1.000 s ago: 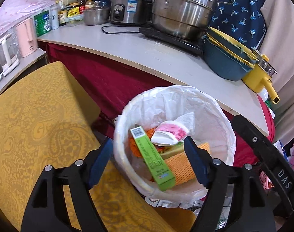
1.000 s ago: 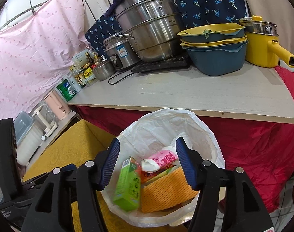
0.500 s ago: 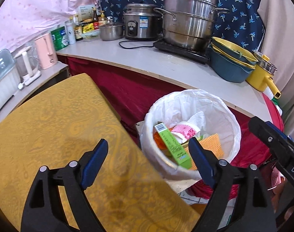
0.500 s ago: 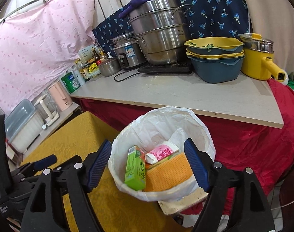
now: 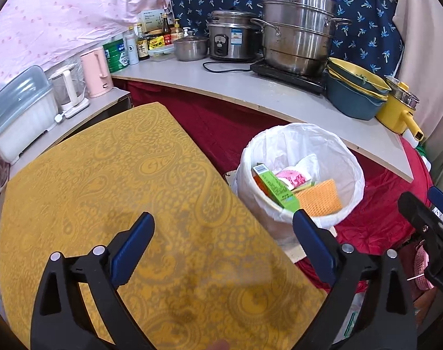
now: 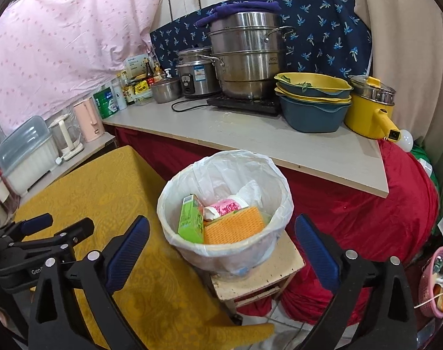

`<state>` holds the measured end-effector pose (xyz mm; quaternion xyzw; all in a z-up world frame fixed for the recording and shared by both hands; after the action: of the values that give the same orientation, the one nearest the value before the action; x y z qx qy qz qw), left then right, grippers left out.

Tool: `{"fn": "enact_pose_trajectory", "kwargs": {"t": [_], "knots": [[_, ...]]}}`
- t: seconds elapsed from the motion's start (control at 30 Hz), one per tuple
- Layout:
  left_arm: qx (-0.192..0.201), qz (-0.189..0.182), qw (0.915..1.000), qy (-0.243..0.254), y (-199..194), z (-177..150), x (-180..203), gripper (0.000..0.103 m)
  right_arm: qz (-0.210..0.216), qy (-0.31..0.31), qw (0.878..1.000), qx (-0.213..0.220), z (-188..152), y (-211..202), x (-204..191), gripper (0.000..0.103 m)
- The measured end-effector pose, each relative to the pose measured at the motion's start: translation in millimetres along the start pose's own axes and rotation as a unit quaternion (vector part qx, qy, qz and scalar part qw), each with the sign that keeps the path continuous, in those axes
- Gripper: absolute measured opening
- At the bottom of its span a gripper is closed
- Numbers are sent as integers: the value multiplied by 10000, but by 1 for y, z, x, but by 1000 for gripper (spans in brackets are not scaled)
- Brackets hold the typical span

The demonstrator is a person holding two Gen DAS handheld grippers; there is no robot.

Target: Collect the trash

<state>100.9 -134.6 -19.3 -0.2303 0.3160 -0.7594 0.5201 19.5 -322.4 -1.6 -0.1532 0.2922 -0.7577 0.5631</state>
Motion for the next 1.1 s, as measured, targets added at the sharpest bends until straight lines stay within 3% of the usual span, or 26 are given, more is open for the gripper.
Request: {"fn": "enact_pose_trajectory", "kwargs": {"t": [0.47,1.1], "knots": [[10,35,10000,-43,-30,-30,-5,93,8,-48,9998,-168,-35,-30,-12,96],[-71,101,9999,-117,-26,-39,-6,93,12,-305,9993,-215,-40,-25,-27,96]]}}
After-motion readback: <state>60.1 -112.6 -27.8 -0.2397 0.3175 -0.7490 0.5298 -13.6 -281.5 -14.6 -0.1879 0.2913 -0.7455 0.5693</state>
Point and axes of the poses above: each gripper's, at about its wrist camera, not at the fingertips, and y roughly the way its jaws point, x to its right, z to its top, the point moved 3 cm from there along y, roughly the way its jaws point, and after that the axes turned 1 degree about -x, right-handed, at the moved point
